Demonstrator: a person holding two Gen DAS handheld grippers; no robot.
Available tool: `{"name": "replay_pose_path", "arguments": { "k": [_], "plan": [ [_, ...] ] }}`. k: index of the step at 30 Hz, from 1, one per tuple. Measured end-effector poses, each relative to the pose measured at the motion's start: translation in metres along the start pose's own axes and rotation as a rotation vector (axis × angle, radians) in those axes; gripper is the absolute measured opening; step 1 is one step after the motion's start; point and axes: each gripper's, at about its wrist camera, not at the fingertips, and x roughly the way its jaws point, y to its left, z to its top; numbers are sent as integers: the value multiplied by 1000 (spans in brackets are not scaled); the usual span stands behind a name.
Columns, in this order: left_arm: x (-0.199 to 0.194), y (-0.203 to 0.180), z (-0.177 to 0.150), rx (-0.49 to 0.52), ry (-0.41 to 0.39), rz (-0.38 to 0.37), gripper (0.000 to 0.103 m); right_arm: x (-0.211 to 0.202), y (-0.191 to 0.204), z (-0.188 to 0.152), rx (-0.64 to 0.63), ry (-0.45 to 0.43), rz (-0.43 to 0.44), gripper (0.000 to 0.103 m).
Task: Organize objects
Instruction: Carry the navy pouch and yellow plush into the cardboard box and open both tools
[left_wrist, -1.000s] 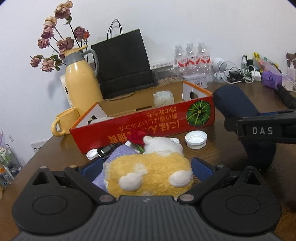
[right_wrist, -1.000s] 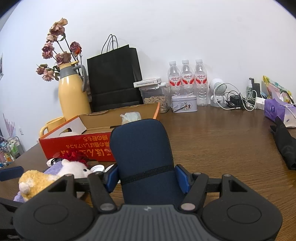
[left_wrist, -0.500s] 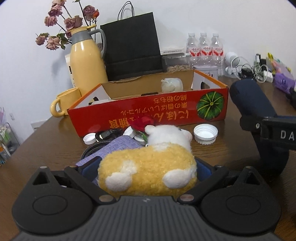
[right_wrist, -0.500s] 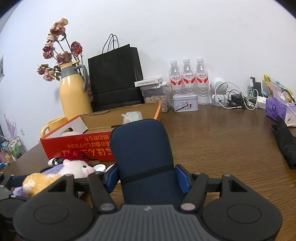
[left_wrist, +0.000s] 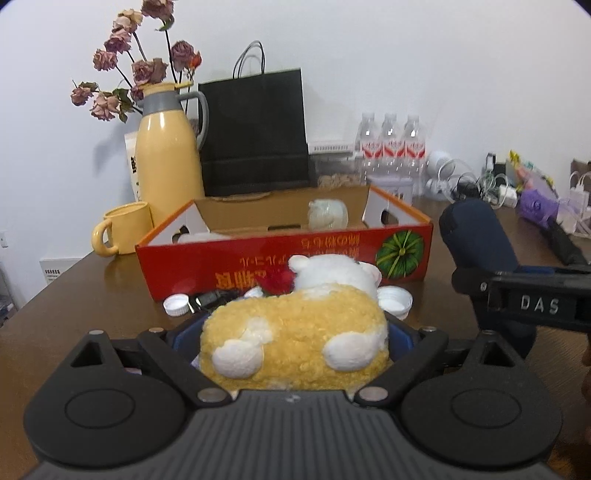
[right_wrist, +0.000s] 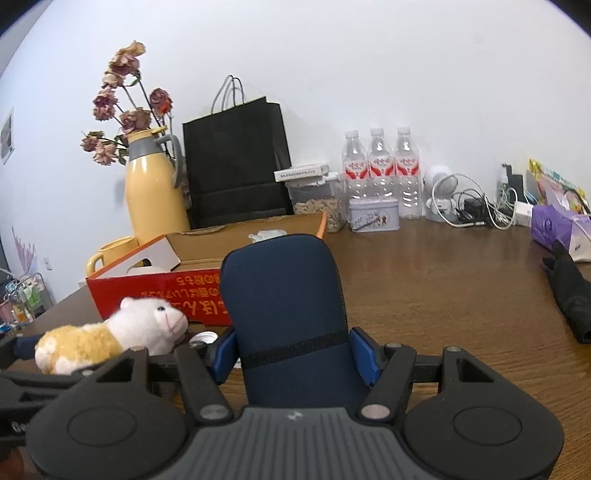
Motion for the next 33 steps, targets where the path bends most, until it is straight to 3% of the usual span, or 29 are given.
{"name": "replay_pose_path", "arguments": {
  "k": [8, 16, 24, 33],
  "plan": [
    [-14, 30, 32, -70, -116, -40, 95, 1, 16, 33, 15, -29, 72, 62],
    [18, 63, 92, -153, -170, -64, 95, 43, 43, 98, 24, -61, 119, 62],
    [90, 75, 133, -219, -112, -51, 95, 122, 50, 139, 94, 21, 57, 61],
    [153, 76, 123, -250, -2, -4, 95, 181, 39, 127, 146, 108, -15, 61]
  ]
}}
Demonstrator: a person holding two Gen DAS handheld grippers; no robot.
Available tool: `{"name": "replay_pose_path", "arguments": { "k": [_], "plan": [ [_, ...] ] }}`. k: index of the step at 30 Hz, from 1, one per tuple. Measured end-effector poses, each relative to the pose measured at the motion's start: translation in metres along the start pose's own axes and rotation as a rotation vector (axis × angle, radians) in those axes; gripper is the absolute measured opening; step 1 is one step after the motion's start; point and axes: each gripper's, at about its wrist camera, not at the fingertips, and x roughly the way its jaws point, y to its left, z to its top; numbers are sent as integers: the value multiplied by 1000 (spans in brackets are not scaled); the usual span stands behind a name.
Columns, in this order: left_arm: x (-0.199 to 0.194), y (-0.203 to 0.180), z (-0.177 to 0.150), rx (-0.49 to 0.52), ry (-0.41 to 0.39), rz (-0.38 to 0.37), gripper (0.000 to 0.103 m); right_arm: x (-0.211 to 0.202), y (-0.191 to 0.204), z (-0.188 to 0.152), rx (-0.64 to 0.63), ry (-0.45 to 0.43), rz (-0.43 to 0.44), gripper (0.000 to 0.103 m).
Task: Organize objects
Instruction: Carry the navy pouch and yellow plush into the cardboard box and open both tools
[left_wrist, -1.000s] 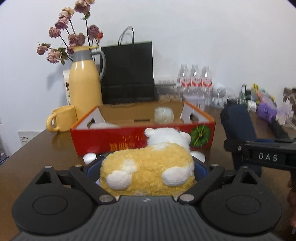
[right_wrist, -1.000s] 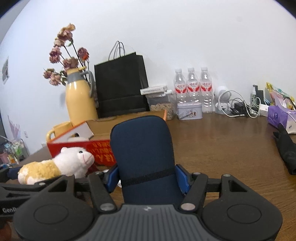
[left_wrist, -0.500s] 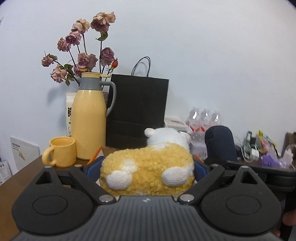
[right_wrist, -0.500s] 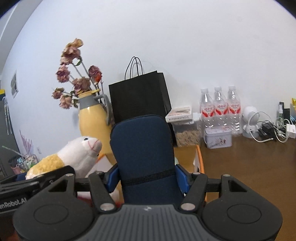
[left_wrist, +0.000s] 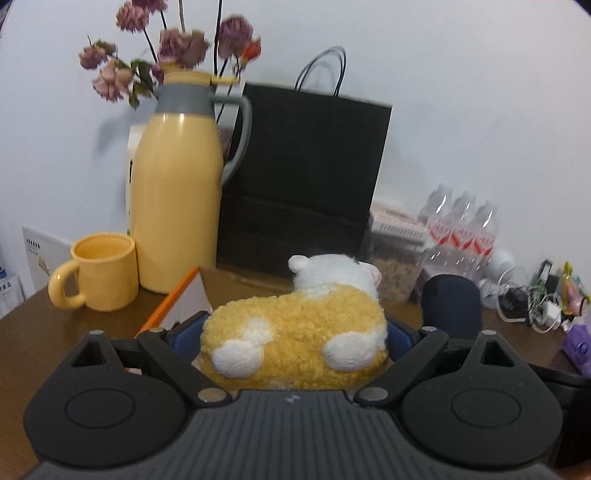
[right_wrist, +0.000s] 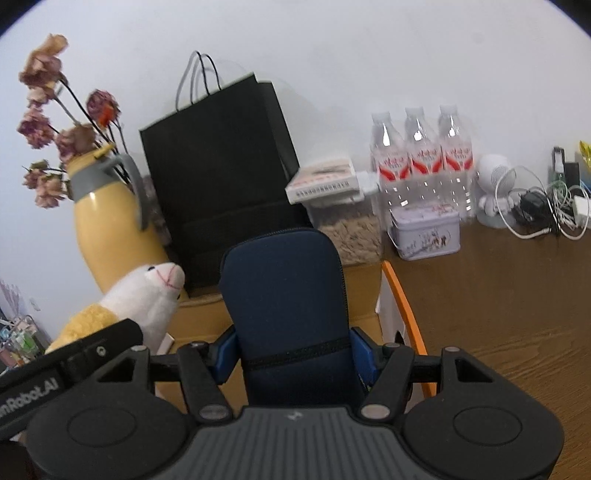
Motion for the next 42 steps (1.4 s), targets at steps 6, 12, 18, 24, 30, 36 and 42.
{"name": "replay_pose_path", "arguments": {
  "k": [6, 12, 18, 24, 30, 36, 42],
  "plan": [
    [12, 4, -7, 9, 35, 7, 99, 17, -7, -9, -5, 51, -33, 64],
    [8, 8, -4, -1, 4, 53, 103, 12, -7, -9, -31, 36, -80, 100],
    [5, 15, 0, -15, 4, 63, 103, 3, -10, -5, -24, 19, -68, 100],
    [-5, 15, 4, -15, -12, 48, 103, -4, -9, -5, -29, 6, -59, 102],
    [-30, 19, 13, -18, -56, 15, 103, -23, -5, -2, -56, -29, -37, 103],
    [-65, 27, 19, -9, -134, -22, 103, -54, 3, 0, -121, -78, -7, 103],
    [-91, 34, 15, 28, -146, -39, 103, -89, 11, -13, -205, -123, 12, 103]
  ]
}}
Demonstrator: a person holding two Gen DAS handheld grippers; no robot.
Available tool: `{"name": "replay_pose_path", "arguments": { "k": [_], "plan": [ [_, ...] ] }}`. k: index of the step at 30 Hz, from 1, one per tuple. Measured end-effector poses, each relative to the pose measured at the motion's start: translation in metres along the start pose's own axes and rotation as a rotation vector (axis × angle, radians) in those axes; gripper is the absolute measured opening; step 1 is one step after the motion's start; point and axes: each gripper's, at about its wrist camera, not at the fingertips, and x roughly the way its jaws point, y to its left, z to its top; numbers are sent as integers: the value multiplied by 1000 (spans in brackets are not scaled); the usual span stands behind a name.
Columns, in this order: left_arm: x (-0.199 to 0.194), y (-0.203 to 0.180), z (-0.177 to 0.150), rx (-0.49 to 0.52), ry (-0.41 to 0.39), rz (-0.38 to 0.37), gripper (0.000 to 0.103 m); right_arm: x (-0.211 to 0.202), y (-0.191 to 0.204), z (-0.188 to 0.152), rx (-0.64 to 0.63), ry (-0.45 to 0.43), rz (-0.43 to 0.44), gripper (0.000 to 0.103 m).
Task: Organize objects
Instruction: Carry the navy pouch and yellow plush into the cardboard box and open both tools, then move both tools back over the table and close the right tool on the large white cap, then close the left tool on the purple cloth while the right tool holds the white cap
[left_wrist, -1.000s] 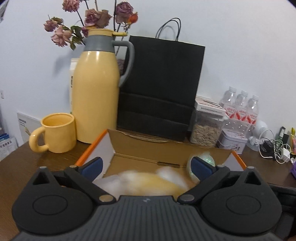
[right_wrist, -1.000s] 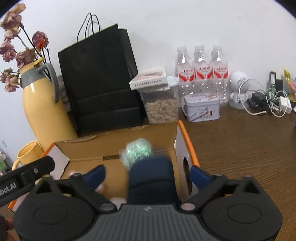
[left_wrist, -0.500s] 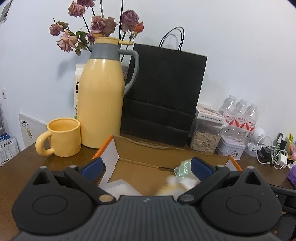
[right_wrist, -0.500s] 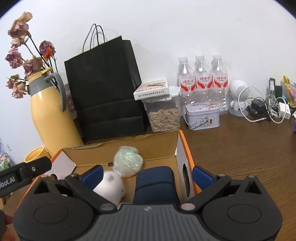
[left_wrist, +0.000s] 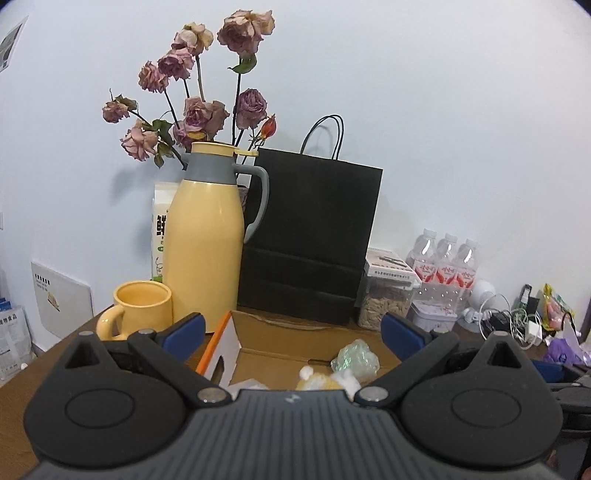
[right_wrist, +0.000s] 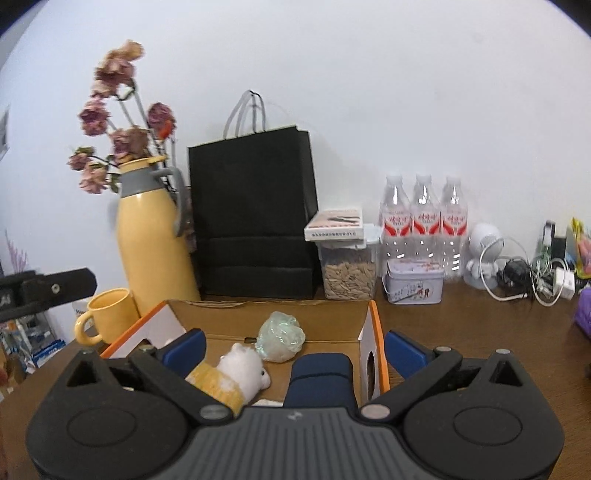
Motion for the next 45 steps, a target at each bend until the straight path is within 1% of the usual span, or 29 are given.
{"name": "replay_pose_path", "arguments": {
  "k": [3, 6, 14, 18, 22, 24, 27, 30, 31, 33, 36, 38, 42, 45],
  "plan": [
    [-9, 5, -6, 23, 19, 2, 103, -15, 1, -8, -16, -1, 2, 103],
    [-17, 11, -13, 51, 40, 11, 103, -28, -2, -23, -28, 17, -7, 103],
    [-31, 26, -38, 109, 113, 34, 103, -46, -16, -67, -60, 118, -31, 103],
    [-31, 35, -52, 144, 161, 45, 103, -43, -21, -91, -101, 199, -37, 103],
    [-30, 44, -63, 148, 192, 48, 103, -35, -20, -111, -140, 267, -27, 103],
    [-28, 48, -68, 146, 209, 47, 103, -28, -17, -115, -152, 281, -17, 103],
    [-24, 53, -75, 140, 234, 47, 103, -15, -13, -116, -168, 280, -13, 102],
    [-19, 57, -81, 131, 251, 43, 103, 1, -11, -114, -171, 289, -19, 94],
    [-18, 58, -83, 127, 255, 39, 103, 6, -12, -113, -163, 296, -5, 89],
    [-16, 60, -85, 120, 262, 34, 103, 11, -13, -111, -139, 300, 35, 85],
    [-14, 62, -87, 108, 270, 18, 103, 15, -10, -109, -140, 296, 56, 70],
    [-15, 62, -88, 107, 270, 14, 103, 15, -8, -109, -141, 286, 78, 39],
    [-16, 62, -88, 104, 270, 10, 103, 12, -5, -108, -156, 270, 87, 39],
    [-17, 61, -88, 100, 277, 14, 103, 5, -5, -107, -158, 225, 70, 39]
  ]
}}
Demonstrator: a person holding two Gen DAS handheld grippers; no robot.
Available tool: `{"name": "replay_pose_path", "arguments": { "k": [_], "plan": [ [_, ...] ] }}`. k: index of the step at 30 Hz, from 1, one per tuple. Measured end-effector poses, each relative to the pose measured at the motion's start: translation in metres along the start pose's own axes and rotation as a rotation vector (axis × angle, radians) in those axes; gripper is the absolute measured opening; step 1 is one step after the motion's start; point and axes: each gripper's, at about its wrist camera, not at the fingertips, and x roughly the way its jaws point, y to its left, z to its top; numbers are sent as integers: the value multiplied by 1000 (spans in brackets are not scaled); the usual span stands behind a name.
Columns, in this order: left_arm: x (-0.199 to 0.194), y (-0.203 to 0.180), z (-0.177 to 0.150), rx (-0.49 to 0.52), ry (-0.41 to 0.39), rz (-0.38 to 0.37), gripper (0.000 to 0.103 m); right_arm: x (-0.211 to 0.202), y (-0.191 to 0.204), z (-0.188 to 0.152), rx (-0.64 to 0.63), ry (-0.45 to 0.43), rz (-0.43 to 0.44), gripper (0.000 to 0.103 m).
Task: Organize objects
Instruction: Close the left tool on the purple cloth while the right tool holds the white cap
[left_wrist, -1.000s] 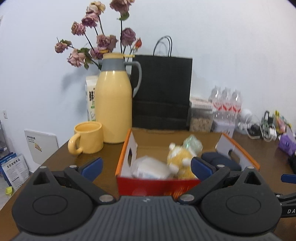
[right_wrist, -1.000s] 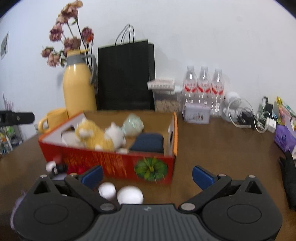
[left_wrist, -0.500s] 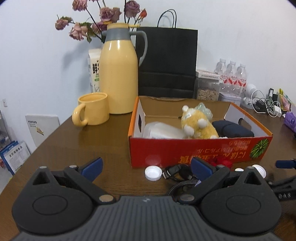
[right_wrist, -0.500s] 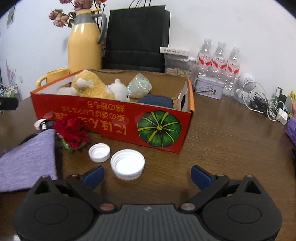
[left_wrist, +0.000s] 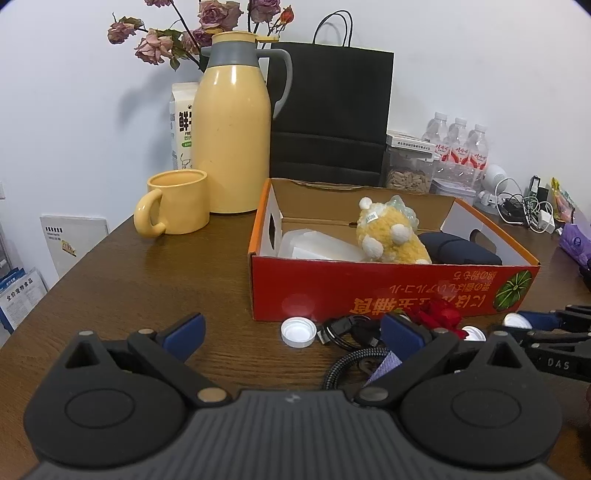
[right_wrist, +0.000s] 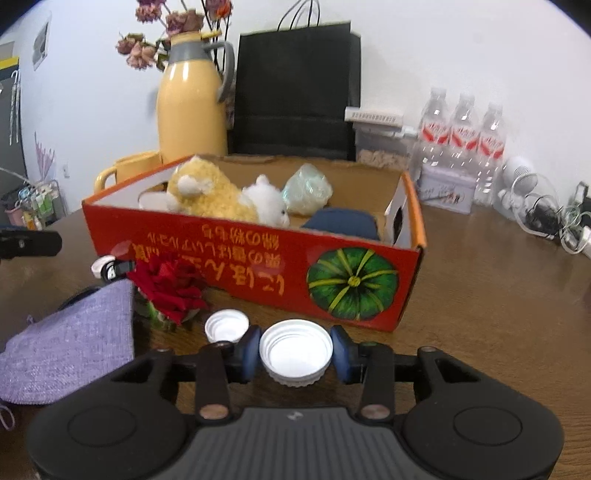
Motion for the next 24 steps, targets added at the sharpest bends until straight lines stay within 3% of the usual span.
{"name": "replay_pose_path", "arguments": {
  "k": [9, 16, 19, 24],
  "plan": [
    [-13, -17, -8, 34, 33, -68, 103, -23, -4, -6, 38, -95, -68, 39],
    [-15, -49, -25, 181, 100, -188, 103, -32, -3, -10, 39, -124, -61, 39],
    [-15, -57, -35, 223, 125, -183, 103, -34, -4, -11, 49, -130, -59, 39],
    [-11, -57, -47, 198, 157, -161, 103, -35, -6, -12, 62, -129, -49, 39]
  ]
}}
